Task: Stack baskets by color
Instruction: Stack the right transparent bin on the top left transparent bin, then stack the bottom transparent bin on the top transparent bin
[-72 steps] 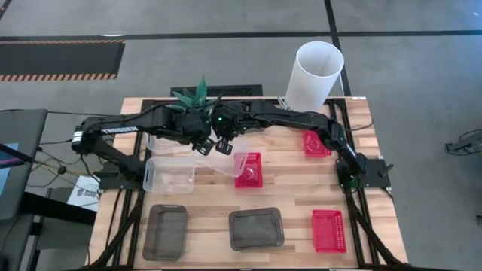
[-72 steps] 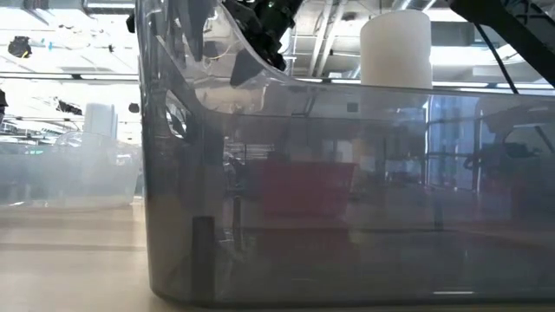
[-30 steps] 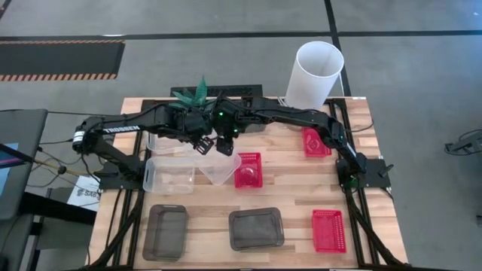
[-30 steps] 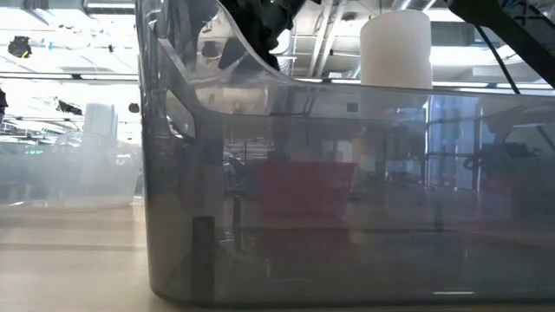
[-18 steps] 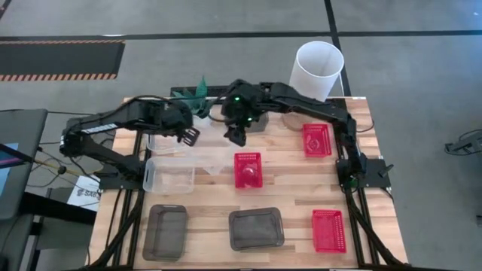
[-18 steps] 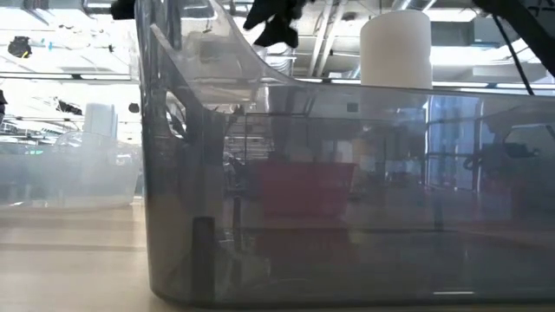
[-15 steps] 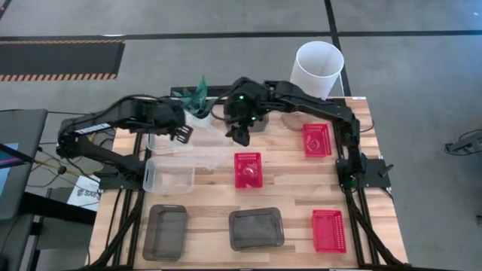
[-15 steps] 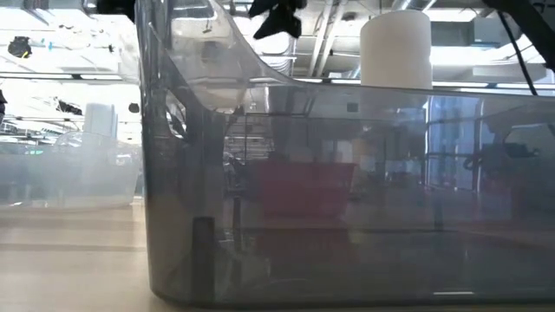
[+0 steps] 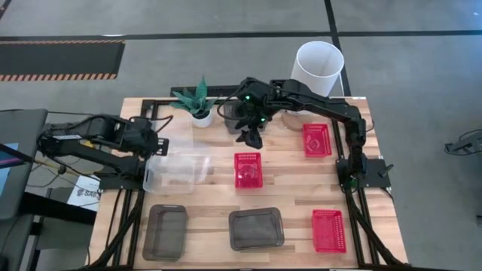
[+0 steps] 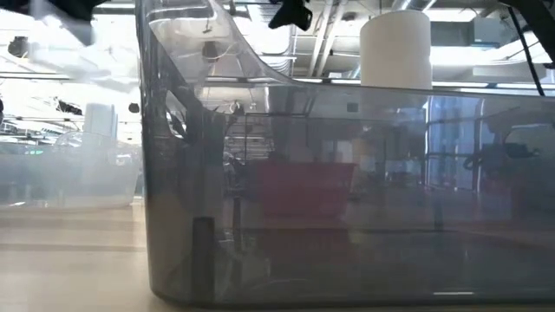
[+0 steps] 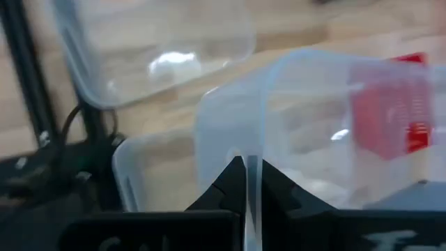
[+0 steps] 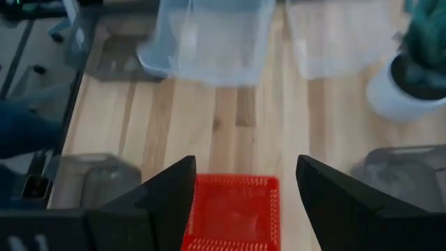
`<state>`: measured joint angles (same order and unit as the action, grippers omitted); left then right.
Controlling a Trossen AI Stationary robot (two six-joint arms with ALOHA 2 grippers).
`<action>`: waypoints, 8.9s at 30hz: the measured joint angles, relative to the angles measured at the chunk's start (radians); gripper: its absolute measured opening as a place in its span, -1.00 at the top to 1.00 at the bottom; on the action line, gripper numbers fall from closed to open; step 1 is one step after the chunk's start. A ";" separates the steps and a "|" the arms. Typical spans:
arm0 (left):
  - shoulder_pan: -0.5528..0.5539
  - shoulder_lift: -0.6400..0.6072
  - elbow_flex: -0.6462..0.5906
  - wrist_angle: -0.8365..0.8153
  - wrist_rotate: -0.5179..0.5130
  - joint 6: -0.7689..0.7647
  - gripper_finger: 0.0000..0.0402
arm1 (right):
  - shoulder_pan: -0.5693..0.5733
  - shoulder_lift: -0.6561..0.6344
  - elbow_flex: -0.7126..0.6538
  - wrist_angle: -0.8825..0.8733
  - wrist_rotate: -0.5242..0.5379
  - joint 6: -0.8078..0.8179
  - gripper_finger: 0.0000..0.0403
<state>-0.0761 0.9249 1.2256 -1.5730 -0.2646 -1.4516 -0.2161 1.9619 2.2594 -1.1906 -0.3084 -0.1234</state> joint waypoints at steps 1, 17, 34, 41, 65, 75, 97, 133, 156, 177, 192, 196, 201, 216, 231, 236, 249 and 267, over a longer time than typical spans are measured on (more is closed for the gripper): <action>-0.010 -0.006 -0.015 -0.003 0.000 -0.020 1.00 | -0.005 -0.006 -0.024 0.012 -0.014 -0.006 -0.34; -0.142 -0.053 -0.138 0.003 0.047 -0.269 1.00 | -0.072 -0.187 -0.492 0.254 -0.139 0.073 -0.34; -0.109 -0.085 -0.101 0.001 0.001 -0.172 1.00 | -0.025 -0.273 -0.686 0.551 -0.139 0.198 -0.34; -0.076 -0.059 -0.148 0.004 0.033 -0.106 1.00 | 0.044 -0.242 -0.683 0.731 -0.139 0.203 -0.34; 0.114 0.031 0.255 0.004 0.067 0.266 1.00 | 0.069 -0.239 -0.686 0.728 -0.123 0.220 -0.34; 0.411 0.116 0.263 0.004 -0.220 0.540 1.00 | 0.057 -0.239 -0.685 0.732 -0.108 0.225 -0.34; 0.954 0.128 0.100 0.002 0.002 0.964 1.00 | 0.069 -0.239 -0.685 0.698 -0.108 0.231 -0.34; 0.999 0.229 0.100 0.003 0.396 1.269 1.00 | 0.065 -0.239 -0.685 0.732 -0.105 0.248 -0.34; 1.268 0.196 0.100 0.001 0.202 1.160 1.00 | 0.058 -0.239 -0.685 0.732 -0.105 0.220 -0.34; 1.283 0.167 -0.090 0.050 0.211 0.977 1.00 | 0.043 -0.239 -0.685 0.719 -0.110 0.140 -0.34; 1.282 0.167 -0.105 0.136 0.281 0.977 1.00 | 0.037 -0.239 -0.685 0.713 -0.116 0.123 -0.34; 1.282 0.167 -0.155 0.141 0.287 0.996 1.00 | 0.037 -0.239 -0.685 0.713 -0.116 0.123 -0.34; 1.283 0.167 -0.212 0.207 0.333 1.012 1.00 | 0.037 -0.239 -0.685 0.713 -0.116 0.129 -0.34; 1.317 0.176 -0.266 0.268 0.334 1.165 1.00 | 0.041 -0.239 -0.685 0.714 -0.115 0.166 -0.34; 1.318 0.177 -0.223 0.186 0.312 1.285 0.25 | 0.053 -0.239 -0.685 0.725 -0.108 0.179 -0.34; 1.317 0.170 -0.112 0.087 0.337 1.333 -0.02 | 0.050 -0.239 -0.685 0.732 -0.108 0.201 -0.34; 0.968 0.037 -0.051 0.039 0.556 1.325 -0.11 | 0.047 -0.239 -0.685 0.735 -0.085 0.284 -0.34; 0.216 0.017 -0.310 0.210 0.590 1.480 -0.11 | 0.103 -0.239 -0.685 0.732 -0.001 0.440 -0.34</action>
<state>0.1397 0.9421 0.9151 -1.3633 0.3257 0.0285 -0.1132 1.7226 1.5745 -0.4588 -0.3098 0.3164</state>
